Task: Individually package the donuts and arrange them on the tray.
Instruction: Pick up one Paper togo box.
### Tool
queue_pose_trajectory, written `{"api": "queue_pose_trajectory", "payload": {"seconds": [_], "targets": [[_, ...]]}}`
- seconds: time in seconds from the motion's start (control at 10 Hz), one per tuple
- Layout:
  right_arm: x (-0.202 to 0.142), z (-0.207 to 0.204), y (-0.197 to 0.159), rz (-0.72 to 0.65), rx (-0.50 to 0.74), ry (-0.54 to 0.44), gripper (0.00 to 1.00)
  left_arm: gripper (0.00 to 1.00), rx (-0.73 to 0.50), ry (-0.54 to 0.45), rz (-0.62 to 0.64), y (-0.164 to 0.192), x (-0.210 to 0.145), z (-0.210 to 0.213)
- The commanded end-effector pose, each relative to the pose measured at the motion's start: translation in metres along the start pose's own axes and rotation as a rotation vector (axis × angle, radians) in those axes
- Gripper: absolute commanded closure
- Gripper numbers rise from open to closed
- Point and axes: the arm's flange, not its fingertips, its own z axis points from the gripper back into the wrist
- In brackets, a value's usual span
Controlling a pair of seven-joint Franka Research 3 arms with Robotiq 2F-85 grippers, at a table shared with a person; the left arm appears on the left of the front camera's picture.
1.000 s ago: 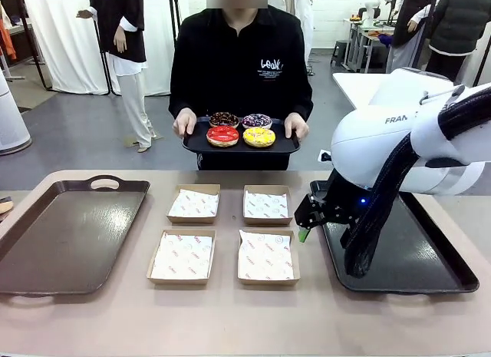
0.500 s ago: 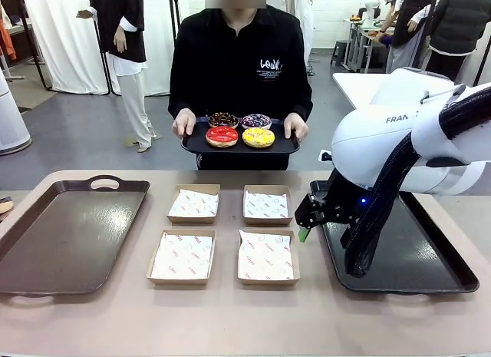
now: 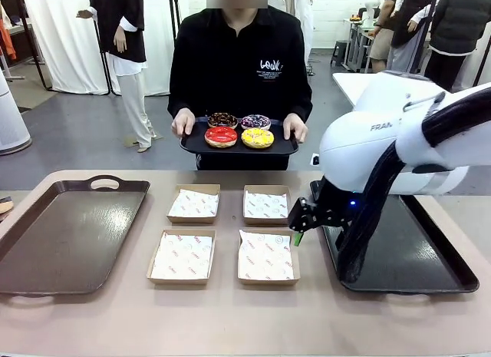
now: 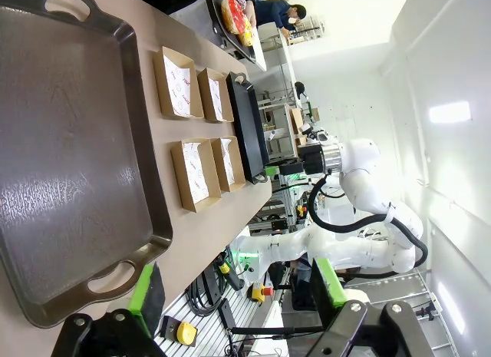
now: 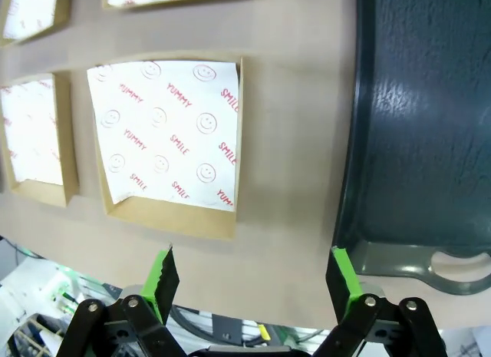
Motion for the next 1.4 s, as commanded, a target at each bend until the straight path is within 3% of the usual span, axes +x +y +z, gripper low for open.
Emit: {"api": "queue_pose_trajectory", "payload": {"seconds": [0.0, 0.4, 1.0, 1.1, 1.2, 1.3], "targets": [[0.013, -0.012, 0.029, -0.076, -0.093, 0.018, 0.0, 0.0, -0.009, -0.011, -0.005, -0.001, 0.0, 0.002], [0.027, -0.047, 0.056, -0.099, -0.143, -0.031, 0.0, 0.0, -0.009, -0.011, -0.005, -0.001, 0.0, 0.002], [0.04, -0.082, 0.042, -0.016, -0.105, -0.04, 0.0, 0.0, -0.009, -0.011, -0.005, -0.001, 0.0, 0.002], [0.04, -0.081, 0.042, -0.014, -0.11, -0.039, 0.58, 0.0, -0.009, -0.011, -0.005, -0.001, 0.0, 0.002], [0.039, -0.079, 0.042, -0.022, -0.111, -0.044, 0.58, 0.0, -0.009, -0.011, -0.005, -0.001, 0.0, 0.002], [0.04, -0.078, 0.042, -0.024, -0.109, -0.043, 1.0, 0.0, -0.009, -0.011, -0.005, -0.001, 0.0, 0.002]]}}
